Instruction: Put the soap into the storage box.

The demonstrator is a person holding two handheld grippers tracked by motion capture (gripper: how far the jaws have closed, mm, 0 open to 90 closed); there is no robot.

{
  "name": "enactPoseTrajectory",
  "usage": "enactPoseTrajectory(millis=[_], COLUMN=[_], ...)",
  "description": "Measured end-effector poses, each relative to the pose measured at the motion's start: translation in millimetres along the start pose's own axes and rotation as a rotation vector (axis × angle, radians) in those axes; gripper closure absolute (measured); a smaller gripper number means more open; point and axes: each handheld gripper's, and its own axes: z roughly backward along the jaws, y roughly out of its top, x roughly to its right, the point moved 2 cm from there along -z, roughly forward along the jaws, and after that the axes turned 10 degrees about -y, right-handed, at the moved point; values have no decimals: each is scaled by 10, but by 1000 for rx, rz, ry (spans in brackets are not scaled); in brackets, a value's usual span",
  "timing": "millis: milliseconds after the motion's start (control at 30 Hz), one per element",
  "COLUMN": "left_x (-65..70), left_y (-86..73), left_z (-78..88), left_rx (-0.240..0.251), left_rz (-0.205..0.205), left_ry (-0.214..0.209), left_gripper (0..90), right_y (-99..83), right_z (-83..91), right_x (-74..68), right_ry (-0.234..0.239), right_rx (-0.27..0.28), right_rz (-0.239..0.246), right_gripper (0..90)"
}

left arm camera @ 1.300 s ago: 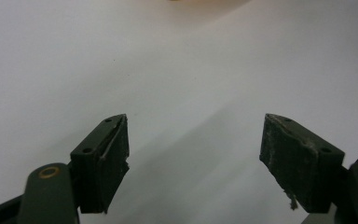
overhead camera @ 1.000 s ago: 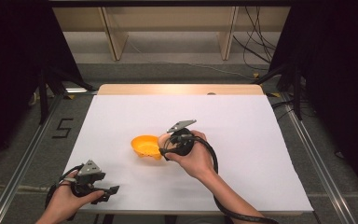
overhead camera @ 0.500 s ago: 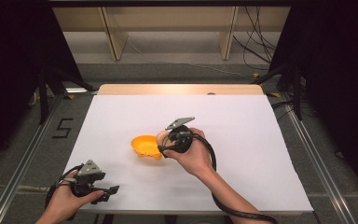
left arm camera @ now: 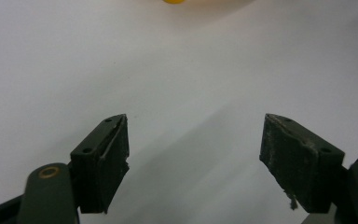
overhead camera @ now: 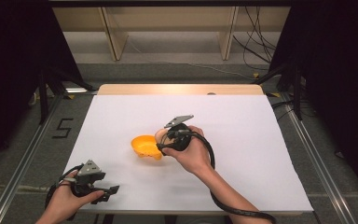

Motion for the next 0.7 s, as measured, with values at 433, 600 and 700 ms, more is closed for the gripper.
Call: enactPoseTrajectory(millis=[433, 600, 700], left_x=[8, -1, -1], left_y=[1, 10, 8], left_z=[4, 22, 18], left_rx=[1, -1, 1], left_rz=[18, -15, -13], left_ry=[-3, 0, 1], left_gripper=[235, 235, 235], right_y=[54, 70, 83], right_z=[-20, -47, -54], right_x=[-21, -20, -12], right_ry=[2, 0, -1], right_rx=[0, 14, 12], right_rz=[-18, -9, 2], right_gripper=[352, 352, 352])
